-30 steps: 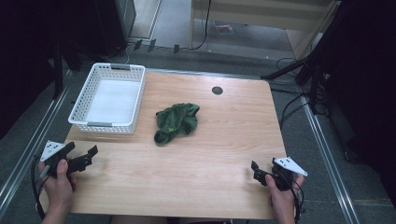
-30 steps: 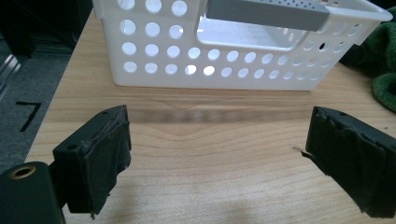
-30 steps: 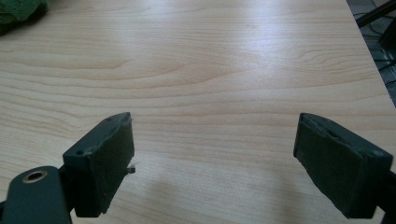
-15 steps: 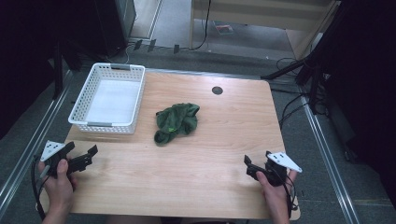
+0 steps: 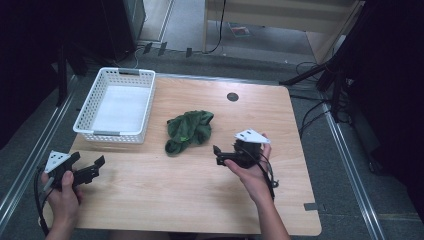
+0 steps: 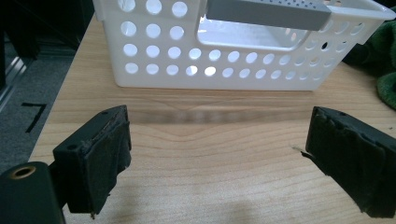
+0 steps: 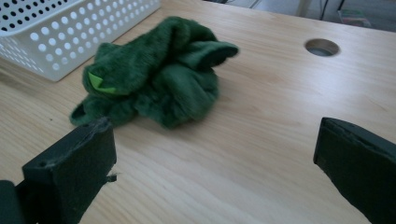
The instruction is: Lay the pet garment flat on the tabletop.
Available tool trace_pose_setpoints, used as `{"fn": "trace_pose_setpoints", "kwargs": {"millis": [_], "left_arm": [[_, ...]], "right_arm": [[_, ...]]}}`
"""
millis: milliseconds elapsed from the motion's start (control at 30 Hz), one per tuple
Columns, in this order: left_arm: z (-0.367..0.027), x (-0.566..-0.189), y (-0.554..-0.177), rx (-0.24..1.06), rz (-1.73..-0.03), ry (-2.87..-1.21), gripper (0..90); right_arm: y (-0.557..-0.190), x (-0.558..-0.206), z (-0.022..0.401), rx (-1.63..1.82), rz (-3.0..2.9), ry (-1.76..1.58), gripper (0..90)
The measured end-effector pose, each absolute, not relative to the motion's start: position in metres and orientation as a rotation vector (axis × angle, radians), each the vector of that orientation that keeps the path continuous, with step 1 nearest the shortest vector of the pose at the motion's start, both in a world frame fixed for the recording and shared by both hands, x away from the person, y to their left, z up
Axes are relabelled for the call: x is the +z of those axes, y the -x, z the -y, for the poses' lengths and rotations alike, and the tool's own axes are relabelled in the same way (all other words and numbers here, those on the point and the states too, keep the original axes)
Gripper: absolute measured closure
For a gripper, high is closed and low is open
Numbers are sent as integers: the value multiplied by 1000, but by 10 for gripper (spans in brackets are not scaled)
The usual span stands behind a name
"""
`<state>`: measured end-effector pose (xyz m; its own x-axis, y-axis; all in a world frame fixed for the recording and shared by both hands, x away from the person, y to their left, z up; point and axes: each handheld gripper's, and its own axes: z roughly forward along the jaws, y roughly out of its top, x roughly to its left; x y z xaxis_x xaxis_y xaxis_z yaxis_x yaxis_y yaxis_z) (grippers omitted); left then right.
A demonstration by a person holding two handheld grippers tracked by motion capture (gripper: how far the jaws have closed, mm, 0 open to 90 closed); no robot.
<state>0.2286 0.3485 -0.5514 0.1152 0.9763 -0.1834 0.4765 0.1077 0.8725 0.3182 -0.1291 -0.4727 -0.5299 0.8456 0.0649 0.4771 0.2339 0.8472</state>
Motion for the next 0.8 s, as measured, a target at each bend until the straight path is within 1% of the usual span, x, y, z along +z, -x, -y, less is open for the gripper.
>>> {"fn": "trace_pose_setpoints", "kwargs": {"millis": [33,67,167,200,300,367,433,500,533,567,600,667,700,733,800], "left_arm": [[-349,-552,-229,707,-1493,-1501,70],[-349,-552,-229,707,-1491,-1501,71],[-348,-551,-228,707,-1489,-1503,71],[-348,-551,-228,705,-1488,-1508,71],[-348,-551,-229,707,-1485,-1508,71],[-348,-551,-228,707,-1484,-1506,71],[-348,-551,-228,706,-1480,-1509,71],[-348,-551,-228,705,-1475,-1507,70],[-349,-551,-227,703,-1473,-1507,70],[-349,-550,-227,701,-1474,-1502,70],[-349,-549,-225,708,-1475,-1496,71],[-349,-548,-225,713,-1474,-1495,71],[-349,-547,-224,724,-1472,-1501,71],[-347,-546,-224,741,-1472,-1507,71],[-343,-544,-225,770,-1456,-1536,71]], "right_arm": [[-318,-473,129,1219,-2104,-1215,0],[-328,-471,112,1221,-2115,-1215,0],[-338,-469,97,1245,-2121,-1244,0],[-348,-468,81,1250,-2141,-1253,0],[-365,-471,58,1199,-2166,-1277,0],[-371,-474,53,1182,-2163,-1285,0],[-386,-482,41,1142,-2158,-1337,0],[-391,-486,38,1131,-2165,-1353,0],[-399,-496,32,1095,-2197,-1376,0],[-402,-501,30,1076,-2211,-1380,27],[-404,-505,28,1053,-2211,-1379,82],[-405,-513,26,1006,-2169,-1367,230],[-405,-513,26,1006,-2169,-1367,230],[-407,-518,27,1023,-2171,-1378,387],[-408,-522,28,967,-2172,-1393,549]]}}
